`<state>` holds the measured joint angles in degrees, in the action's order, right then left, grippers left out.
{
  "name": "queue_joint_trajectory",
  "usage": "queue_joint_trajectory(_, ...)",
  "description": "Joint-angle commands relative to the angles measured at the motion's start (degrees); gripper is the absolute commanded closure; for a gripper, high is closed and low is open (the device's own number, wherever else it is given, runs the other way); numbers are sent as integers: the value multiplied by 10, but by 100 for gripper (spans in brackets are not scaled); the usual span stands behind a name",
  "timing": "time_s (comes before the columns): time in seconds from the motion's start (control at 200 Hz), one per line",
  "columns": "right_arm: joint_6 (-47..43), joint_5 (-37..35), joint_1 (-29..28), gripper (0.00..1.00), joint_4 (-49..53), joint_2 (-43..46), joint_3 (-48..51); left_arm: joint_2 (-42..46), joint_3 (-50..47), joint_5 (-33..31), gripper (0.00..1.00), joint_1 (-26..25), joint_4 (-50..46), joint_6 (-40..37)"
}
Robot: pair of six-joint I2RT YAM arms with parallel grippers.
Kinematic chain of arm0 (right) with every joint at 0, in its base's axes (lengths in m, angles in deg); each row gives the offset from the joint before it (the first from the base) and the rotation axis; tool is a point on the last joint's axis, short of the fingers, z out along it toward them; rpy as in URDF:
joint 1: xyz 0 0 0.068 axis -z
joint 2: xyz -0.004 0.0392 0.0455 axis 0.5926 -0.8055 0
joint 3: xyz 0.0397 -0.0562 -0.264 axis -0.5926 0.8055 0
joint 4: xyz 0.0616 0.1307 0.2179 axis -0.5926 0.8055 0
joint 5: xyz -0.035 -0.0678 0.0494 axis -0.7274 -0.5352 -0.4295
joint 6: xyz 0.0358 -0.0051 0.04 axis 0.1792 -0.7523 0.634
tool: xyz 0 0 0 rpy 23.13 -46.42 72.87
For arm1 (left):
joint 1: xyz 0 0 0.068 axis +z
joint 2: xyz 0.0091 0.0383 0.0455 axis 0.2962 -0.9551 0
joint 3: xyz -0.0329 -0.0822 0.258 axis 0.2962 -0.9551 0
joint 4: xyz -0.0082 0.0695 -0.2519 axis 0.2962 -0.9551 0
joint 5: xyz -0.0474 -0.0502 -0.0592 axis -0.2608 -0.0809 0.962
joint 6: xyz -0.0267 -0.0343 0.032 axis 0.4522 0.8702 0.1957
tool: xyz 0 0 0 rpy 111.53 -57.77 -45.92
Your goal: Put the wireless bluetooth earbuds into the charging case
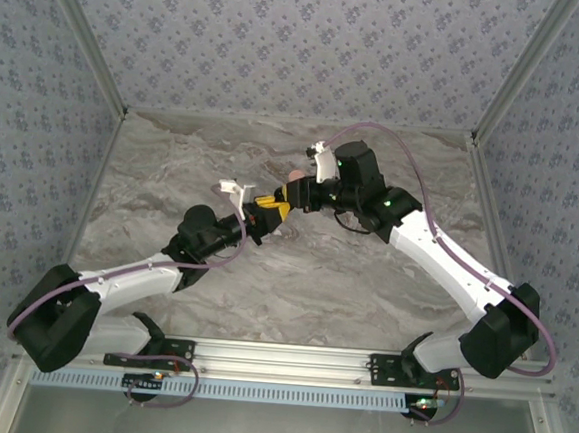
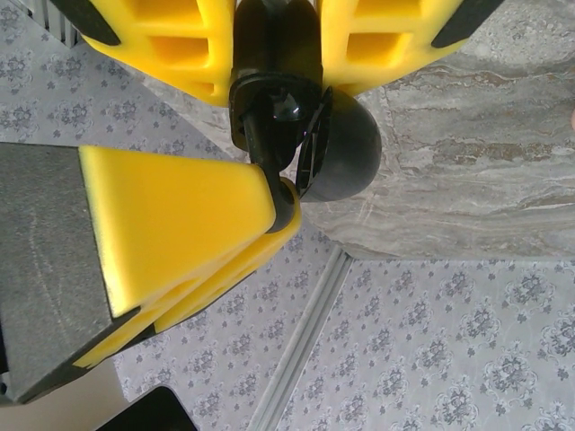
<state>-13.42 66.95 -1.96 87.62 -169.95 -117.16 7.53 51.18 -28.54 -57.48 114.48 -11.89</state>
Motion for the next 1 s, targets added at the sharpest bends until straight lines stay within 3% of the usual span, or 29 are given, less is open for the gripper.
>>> queue_joint_trajectory(0.0,-14,0,-4,80,9,17,-1,18,19,1,82,0,25,0)
queue_joint_trajectory(0.994,-38,-6,-12,72,38,28,-4,31,21,-5,82,0,8,-10)
